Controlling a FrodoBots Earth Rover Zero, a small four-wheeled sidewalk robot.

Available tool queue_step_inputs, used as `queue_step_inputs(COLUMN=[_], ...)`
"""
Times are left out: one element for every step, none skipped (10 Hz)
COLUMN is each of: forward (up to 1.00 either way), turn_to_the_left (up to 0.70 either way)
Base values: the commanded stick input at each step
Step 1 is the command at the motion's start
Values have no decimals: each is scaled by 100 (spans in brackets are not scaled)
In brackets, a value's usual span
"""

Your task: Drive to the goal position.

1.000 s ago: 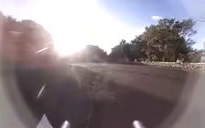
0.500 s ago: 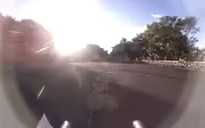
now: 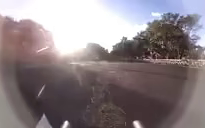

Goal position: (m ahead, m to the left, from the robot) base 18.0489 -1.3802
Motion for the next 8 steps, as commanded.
queue_step_inputs(forward=[70, 70, 70, 70, 70, 70, 70, 70], turn_to_the_left=[3, 3, 3, 3, 3, 3, 3, 3])
